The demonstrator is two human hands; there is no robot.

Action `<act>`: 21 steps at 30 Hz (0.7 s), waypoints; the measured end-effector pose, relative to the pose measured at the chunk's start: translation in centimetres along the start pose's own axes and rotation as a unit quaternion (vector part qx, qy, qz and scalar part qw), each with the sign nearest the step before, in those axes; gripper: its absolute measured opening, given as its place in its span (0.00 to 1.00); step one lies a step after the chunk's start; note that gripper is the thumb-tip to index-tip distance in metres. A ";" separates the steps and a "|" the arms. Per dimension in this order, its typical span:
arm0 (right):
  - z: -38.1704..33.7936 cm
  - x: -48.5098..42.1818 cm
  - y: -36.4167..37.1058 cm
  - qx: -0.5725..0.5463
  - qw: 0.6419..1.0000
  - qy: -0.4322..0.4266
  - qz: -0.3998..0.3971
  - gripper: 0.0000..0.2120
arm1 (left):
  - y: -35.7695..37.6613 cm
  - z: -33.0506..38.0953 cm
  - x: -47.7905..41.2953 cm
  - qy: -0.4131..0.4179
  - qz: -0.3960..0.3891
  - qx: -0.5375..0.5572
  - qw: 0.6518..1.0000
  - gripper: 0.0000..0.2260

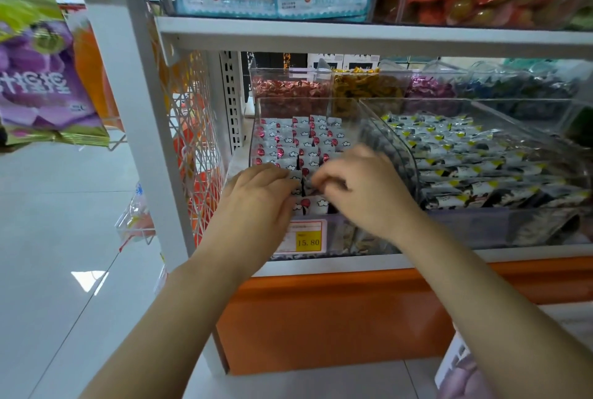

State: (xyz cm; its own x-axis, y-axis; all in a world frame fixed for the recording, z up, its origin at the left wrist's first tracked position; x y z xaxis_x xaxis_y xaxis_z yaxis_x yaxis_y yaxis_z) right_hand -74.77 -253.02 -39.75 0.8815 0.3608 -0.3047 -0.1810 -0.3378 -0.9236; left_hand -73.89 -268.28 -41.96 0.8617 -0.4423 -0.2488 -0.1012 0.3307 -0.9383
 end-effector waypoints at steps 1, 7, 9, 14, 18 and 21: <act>0.4 -0.6 -0.4 -0.023 1.000 0.014 0.017 0.11 | 0.0 0.1 0.0 0.000 0.001 0.001 1.000 0.16; 1.0 -2.4 0.3 0.065 0.997 0.018 -0.033 0.07 | 0.0 0.3 0.0 0.003 0.008 0.006 1.000 0.15; 0.9 -2.5 0.8 0.089 0.995 0.015 -0.043 0.07 | 0.1 0.3 0.0 0.007 0.006 0.009 1.000 0.15; 1.2 -2.5 0.3 0.004 1.000 0.008 0.007 0.06 | 0.5 0.4 0.0 0.010 0.002 0.013 1.000 0.14; 1.6 -1.3 -1.4 -0.094 0.982 0.033 0.161 0.05 | 0.5 0.2 0.0 0.017 0.011 0.017 1.000 0.13; 1.7 0.0 -2.5 -0.113 0.960 0.041 0.252 0.05 | 0.4 0.1 0.0 0.015 0.023 0.027 0.999 0.14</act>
State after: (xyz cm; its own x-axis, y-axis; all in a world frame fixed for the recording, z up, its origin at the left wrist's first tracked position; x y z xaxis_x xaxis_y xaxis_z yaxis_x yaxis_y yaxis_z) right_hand -75.05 -250.72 -37.89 0.7393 0.0357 -0.6724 -0.5029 -0.6347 -0.5867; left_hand -73.88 -268.04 -42.31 0.8412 -0.4501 -0.2996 -0.1130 0.3955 -0.9115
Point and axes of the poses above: each hand's wrist, its own x-axis away from the middle knuckle, its own y-axis out of the palm, z = x × y, the point moved 3 cm from there along -x, towards the middle knuckle, and after that the axes turned 12 degrees about -z, right-handed, at the moved point
